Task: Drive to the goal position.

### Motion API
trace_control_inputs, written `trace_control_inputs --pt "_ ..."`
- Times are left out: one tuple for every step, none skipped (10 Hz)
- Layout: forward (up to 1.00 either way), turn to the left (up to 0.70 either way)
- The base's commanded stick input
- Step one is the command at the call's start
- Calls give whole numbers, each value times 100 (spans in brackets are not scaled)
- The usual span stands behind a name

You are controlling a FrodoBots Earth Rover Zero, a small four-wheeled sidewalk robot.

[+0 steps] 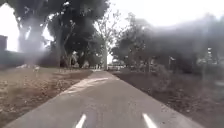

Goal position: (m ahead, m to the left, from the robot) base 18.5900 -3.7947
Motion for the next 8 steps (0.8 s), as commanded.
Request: trace_control_inputs --pt "70 0" --pt "70 0" --pt "70 0" --pt "70 0" --pt "70 0" --pt "70 0" --pt "70 0" --pt "70 0"
